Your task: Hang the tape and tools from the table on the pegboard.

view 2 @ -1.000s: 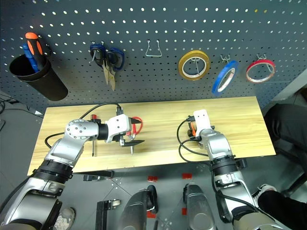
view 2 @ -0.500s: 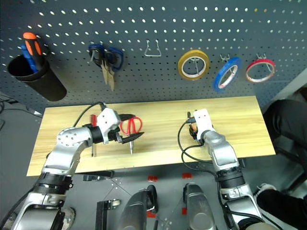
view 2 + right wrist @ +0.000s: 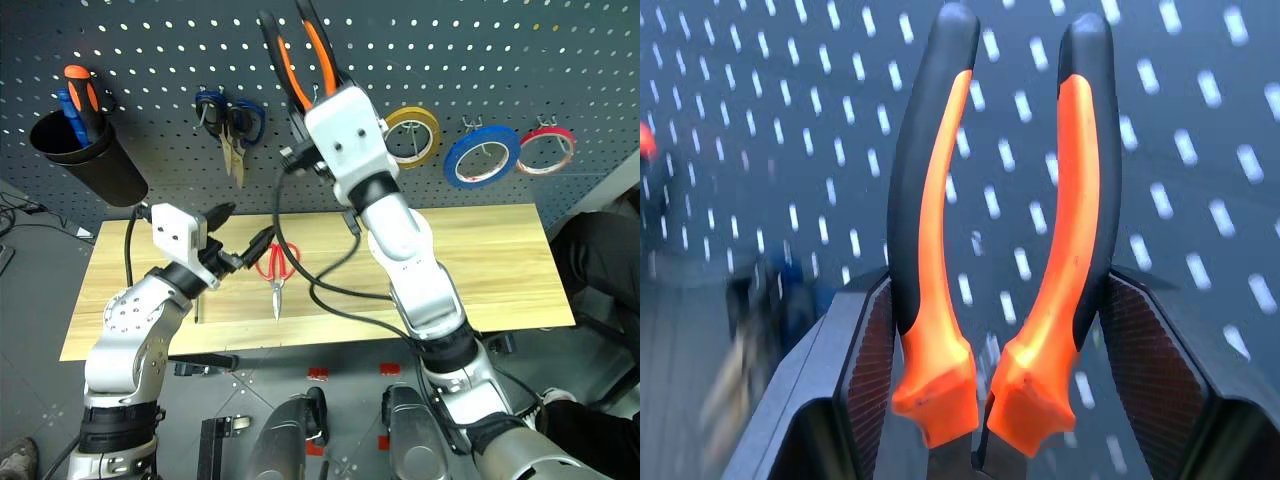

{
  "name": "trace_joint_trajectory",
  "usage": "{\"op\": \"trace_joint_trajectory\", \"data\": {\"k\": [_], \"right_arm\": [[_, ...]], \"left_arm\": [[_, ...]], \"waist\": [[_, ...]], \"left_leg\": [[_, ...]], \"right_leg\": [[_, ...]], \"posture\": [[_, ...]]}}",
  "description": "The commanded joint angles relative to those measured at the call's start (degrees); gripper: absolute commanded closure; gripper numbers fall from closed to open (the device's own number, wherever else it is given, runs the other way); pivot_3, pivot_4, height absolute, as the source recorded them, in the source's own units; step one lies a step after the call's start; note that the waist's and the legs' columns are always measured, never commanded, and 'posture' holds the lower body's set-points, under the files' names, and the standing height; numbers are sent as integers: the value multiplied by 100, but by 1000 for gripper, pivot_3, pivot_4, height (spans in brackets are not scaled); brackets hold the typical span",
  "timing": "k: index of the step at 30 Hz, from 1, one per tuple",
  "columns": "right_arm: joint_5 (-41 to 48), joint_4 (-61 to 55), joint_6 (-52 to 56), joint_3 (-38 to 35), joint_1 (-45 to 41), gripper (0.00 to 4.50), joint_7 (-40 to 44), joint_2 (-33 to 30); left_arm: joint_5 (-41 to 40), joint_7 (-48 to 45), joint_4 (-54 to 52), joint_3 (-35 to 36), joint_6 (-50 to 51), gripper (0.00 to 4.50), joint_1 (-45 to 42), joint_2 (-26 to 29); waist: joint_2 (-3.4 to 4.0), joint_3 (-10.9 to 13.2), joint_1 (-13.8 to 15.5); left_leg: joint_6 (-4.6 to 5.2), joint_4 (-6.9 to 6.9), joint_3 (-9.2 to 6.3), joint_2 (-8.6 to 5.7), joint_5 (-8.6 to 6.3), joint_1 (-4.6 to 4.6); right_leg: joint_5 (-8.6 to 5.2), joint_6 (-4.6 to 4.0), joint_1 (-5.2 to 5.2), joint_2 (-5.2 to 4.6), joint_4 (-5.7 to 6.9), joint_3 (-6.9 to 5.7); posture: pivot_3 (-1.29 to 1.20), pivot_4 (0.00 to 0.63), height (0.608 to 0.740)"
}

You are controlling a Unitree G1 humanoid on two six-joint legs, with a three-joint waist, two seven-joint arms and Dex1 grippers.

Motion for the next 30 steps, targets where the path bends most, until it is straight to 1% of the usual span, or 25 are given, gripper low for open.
{"op": "trace_joint_trajectory", "data": {"k": [1,8,13,17,21,27,30], "right_arm": [[0,941,-1016,-251,-711,1741,-193,151],[-58,3134,-2481,-506,-1799,1741,-439,133],[-148,4268,-3249,-598,-2198,1741,-607,-16],[-178,4657,-3494,-675,-2333,1741,-670,-97],[-480,4963,-3847,-549,-1986,1741,-862,-234],[-384,4751,-3698,-676,-1552,1741,-839,-185],[-229,4628,-3328,-772,-1400,1741,-746,-122]], "left_arm": [[97,85,-59,-56,17,346,-253,99],[177,94,9,-272,142,346,-505,92],[259,116,106,-486,100,346,-655,28],[255,112,199,-551,67,346,-774,-35],[231,73,406,-582,-17,346,-892,-127],[303,62,615,-647,-177,346,-975,-196],[333,62,703,-683,-265,346,-979,-205]], "waist": [[-2,-1,26],[-2,-1,80],[-2,-1,105],[-2,0,119],[-2,0,123],[-1,0,130],[-1,0,140]], "left_leg": [[0,0,1,0,0,0],[0,-11,15,6,0,-2],[-1,-16,20,9,0,-3],[-1,-13,23,9,0,-3],[-1,-14,24,12,0,-3],[-1,-14,29,14,0,-2],[-1,-12,28,16,0,-2]], "right_leg": [[0,0,0,0,-1,0],[0,-1,0,0,-33,-5],[0,-2,0,0,-39,-6],[0,-2,0,0,-37,-5],[0,-2,0,0,-37,-4],[0,-2,0,1,-37,-3],[0,-2,-1,1,-36,-3]], "posture": [[-169,317,740],[-119,320,740],[-96,326,740],[-98,333,740],[-97,337,740],[-107,347,740],[-111,348,740]]}}
